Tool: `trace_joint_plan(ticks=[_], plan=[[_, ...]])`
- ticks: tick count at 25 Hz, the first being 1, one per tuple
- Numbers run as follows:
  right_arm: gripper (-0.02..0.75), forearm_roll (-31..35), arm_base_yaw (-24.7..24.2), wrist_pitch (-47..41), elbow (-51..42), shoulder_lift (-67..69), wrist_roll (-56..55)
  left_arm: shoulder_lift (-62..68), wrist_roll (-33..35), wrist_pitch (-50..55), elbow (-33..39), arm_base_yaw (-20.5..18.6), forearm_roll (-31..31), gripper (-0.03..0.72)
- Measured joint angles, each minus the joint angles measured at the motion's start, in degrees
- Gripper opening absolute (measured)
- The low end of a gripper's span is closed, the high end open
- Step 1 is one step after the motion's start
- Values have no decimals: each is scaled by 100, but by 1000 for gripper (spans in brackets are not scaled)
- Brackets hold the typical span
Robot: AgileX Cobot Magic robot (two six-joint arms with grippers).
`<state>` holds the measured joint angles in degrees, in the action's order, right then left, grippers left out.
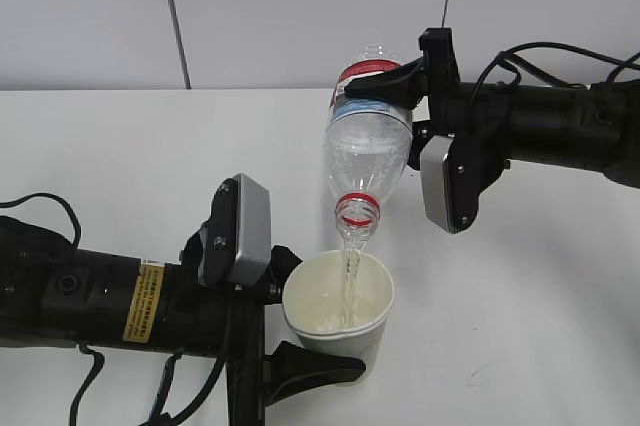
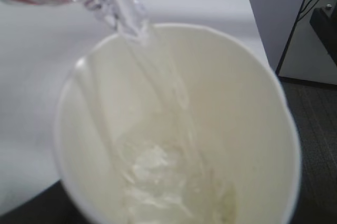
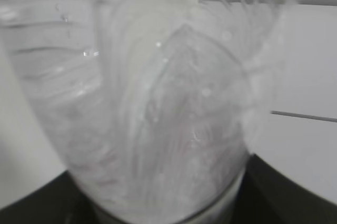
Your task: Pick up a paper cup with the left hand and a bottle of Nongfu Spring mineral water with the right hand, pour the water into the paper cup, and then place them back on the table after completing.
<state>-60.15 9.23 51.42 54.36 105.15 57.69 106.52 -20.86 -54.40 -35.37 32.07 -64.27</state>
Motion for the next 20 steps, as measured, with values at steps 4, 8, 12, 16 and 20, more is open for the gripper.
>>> trace_joint_plan(ticks=[4, 8, 12, 16, 20], plan=[[384, 0, 0, 11, 0, 0, 89, 0, 0, 0, 0, 0, -5, 423], [384, 0, 0, 19, 0, 0, 110, 0, 0, 0, 0, 0, -5, 423], [384, 0, 0, 19, 0, 0, 110, 0, 0, 0, 0, 0, -5, 423], [384, 0, 0, 19, 0, 0, 124, 0, 0, 5, 0, 0, -11, 423], [384, 0, 0, 19, 0, 0, 126, 0, 0, 5, 0, 0, -11, 423]])
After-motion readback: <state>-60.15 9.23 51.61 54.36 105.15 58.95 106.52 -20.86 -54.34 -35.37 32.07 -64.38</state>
